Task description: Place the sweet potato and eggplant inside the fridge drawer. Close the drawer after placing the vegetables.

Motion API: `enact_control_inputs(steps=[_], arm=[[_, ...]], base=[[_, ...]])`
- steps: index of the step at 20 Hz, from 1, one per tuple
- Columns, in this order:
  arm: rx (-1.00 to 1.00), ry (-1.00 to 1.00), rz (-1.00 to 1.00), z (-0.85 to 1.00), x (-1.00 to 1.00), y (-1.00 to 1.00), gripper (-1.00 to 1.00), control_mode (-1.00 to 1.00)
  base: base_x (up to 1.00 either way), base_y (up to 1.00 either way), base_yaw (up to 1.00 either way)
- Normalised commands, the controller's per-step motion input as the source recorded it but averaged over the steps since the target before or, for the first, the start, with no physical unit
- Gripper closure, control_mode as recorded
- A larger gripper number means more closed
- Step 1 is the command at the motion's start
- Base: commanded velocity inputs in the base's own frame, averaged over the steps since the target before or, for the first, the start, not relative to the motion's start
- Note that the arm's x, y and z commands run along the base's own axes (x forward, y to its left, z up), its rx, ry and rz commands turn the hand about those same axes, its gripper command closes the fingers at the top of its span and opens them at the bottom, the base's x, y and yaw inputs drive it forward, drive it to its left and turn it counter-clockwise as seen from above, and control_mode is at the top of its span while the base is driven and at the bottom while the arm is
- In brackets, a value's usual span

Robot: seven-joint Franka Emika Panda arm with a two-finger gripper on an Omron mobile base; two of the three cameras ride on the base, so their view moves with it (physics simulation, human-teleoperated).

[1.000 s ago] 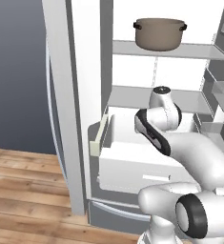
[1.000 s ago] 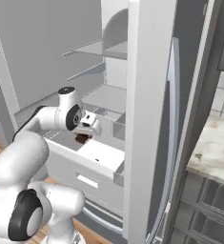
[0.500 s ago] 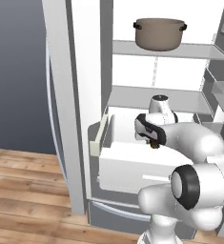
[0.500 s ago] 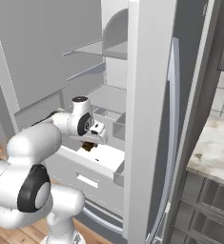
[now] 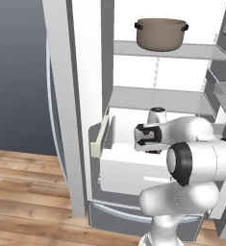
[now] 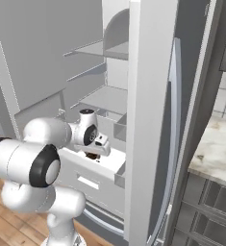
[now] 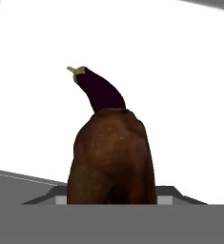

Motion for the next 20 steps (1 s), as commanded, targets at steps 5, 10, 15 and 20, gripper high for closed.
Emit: enact_control_inputs(steps=[5,10,15,20], arm=[[0.00,0.04,0.00,-0.45,0.02,0.02,1.00,-1.00],[0.00,0.05,0.00,-0.43,0.00,0.10,1.00,-1.00],[0.00,0.04,0.00,-0.40,0.00,0.14,-1.00,-1.00],[0.01,0.00,0.00,0.06,0.00,0.00,-1.00,-1.00]], base=[[0.00,0.00,0.00],[0.00,0.00,0.00],[0.00,0.00,0.00],[0.00,0.00,0.00]])
